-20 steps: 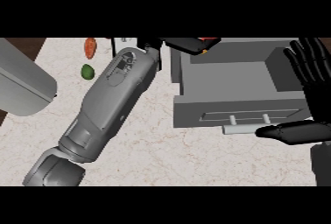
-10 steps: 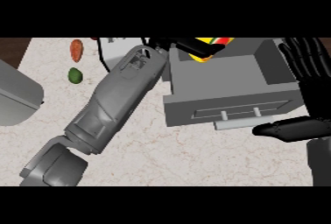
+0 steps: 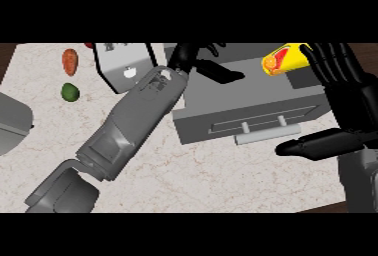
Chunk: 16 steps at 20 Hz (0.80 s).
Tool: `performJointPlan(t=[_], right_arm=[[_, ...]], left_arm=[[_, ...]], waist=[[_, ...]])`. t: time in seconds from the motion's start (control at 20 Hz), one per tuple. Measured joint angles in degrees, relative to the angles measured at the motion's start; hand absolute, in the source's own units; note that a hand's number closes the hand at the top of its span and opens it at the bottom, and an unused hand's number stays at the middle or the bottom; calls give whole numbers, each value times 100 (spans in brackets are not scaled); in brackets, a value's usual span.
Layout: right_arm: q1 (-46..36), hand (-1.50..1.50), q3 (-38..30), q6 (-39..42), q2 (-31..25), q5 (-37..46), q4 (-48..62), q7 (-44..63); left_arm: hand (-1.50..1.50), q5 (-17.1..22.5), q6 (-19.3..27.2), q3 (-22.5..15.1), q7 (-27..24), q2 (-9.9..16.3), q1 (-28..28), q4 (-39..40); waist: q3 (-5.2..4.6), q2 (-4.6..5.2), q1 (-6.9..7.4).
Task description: Pick up the cup, place it into the drawer and close the drawer
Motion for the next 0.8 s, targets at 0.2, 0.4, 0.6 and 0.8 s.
performJointPlan(t=[0.2, 0.4, 0.6, 0.8], right_arm=[[-105, 150, 219, 322, 83, -298, 58, 24], [-175, 150, 535, 850, 108, -716, 26, 90], [-101, 150, 927, 1454, -55, -1014, 6, 340], [33, -150, 1268, 2039, -575, -814, -39, 653]], left_arm=[[-150, 396, 74, 28, -225, 0, 141, -189], [-150, 858, -27, 153, -581, 0, 236, -440], [-150, 1246, -8, 301, -1022, 0, 249, -596], [-150, 1497, 138, 382, -1287, -1, 202, -602]], waist=[[-2, 29, -123], [-8, 24, -152], [-13, -13, -63], [-14, -72, 113]])
